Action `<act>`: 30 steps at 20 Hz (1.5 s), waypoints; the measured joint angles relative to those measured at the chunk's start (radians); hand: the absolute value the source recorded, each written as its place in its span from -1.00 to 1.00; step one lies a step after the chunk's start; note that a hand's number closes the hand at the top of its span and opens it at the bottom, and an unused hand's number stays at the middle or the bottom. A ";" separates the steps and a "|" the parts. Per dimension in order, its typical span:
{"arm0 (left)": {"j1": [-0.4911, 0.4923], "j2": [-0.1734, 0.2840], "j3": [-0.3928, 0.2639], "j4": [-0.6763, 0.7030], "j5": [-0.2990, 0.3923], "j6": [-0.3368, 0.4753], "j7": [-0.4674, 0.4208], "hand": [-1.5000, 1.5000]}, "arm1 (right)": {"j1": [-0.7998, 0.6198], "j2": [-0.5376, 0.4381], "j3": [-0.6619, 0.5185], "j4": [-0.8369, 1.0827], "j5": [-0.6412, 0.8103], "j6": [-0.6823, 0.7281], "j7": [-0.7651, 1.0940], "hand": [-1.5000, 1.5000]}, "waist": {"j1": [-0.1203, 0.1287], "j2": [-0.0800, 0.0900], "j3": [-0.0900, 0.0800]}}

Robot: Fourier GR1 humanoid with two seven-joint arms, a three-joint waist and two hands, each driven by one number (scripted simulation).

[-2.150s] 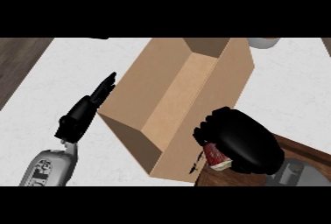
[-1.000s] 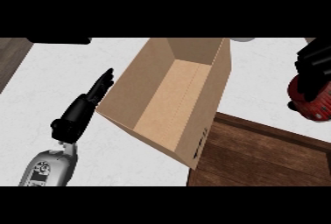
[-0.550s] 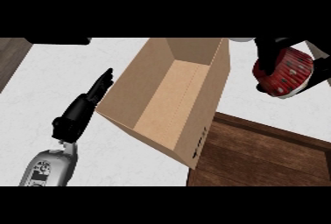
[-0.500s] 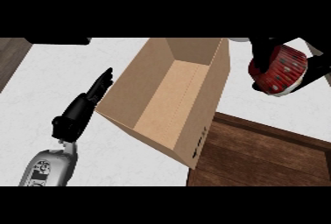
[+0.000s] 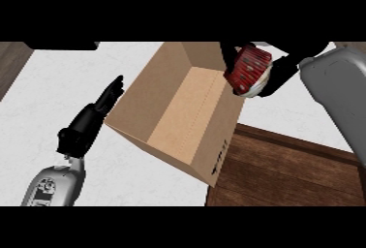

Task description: Pick the cupcake from the tray and place it in the cardboard box

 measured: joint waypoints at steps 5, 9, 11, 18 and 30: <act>0.006 -0.006 0.005 -0.010 -0.001 -0.005 0.005 0.00 | -0.022 0.103 0.054 0.074 0.122 -0.078 -0.028 1.00 | 0.000 0.000 0.000; -0.002 -0.002 0.017 0.013 0.005 -0.020 -0.009 0.00 | -0.042 0.166 0.083 0.142 0.209 -0.129 -0.034 1.00 | -0.005 -0.007 -0.001; 0.003 -0.004 0.016 0.010 0.005 -0.025 -0.003 0.00 | -0.053 0.180 0.086 0.191 0.232 -0.121 -0.032 -1.00 | -0.003 -0.012 -0.003; 0.005 -0.009 0.020 0.012 -0.010 -0.021 0.006 0.00 | -0.113 0.230 0.081 0.352 0.259 -0.029 0.007 -1.00 | 0.005 -0.020 -0.009; -0.010 -0.017 0.023 0.002 -0.011 -0.036 0.001 0.00 | -0.128 0.340 -0.168 0.571 -0.028 0.107 0.086 -1.00 | 0.020 0.004 -0.005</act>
